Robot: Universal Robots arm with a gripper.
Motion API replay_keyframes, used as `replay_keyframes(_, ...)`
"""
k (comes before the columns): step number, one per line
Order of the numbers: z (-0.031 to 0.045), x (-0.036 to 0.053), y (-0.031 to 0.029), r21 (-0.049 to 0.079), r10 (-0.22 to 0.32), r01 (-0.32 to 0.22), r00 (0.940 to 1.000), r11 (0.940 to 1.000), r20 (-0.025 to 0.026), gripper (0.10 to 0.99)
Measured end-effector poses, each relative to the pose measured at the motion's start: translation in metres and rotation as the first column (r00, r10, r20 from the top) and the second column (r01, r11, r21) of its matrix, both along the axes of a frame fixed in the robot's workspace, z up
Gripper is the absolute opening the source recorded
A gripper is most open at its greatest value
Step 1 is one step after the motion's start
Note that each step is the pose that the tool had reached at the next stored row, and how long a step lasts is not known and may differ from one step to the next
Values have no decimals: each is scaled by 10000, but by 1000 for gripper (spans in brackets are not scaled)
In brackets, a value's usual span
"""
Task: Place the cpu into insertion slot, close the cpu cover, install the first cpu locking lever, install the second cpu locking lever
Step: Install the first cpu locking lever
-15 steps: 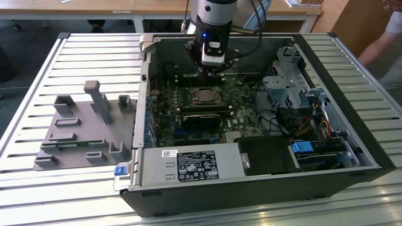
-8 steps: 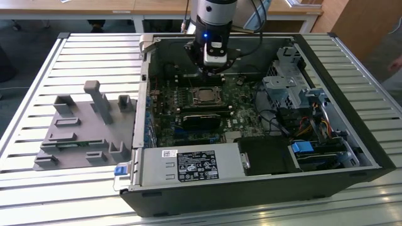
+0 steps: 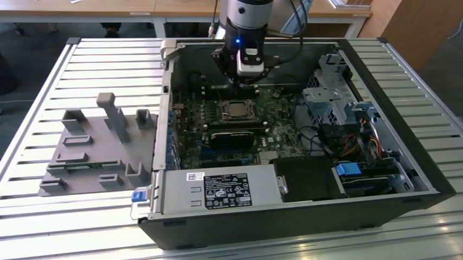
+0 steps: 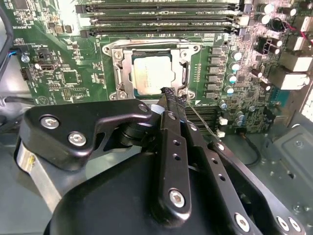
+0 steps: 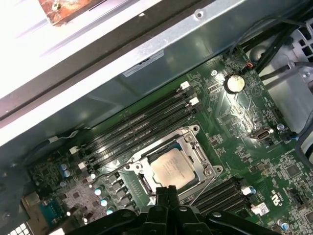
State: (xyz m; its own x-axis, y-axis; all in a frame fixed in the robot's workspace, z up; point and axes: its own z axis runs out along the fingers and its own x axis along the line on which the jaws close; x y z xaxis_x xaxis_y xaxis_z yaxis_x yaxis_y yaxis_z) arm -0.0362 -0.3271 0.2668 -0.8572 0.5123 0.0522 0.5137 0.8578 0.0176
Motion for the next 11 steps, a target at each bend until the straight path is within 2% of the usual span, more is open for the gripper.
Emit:
replay_keyframes(7, -1, 0, 0, 37, 478, -478, 9989, 9988, 17, 114)
replay_keyframes(9, -1, 0, 0, 76, 587, -587, 9983, 9982, 43, 114)
replay_keyframes(11, -1, 0, 0, 159, 669, -671, 9977, 9976, 98, 114)
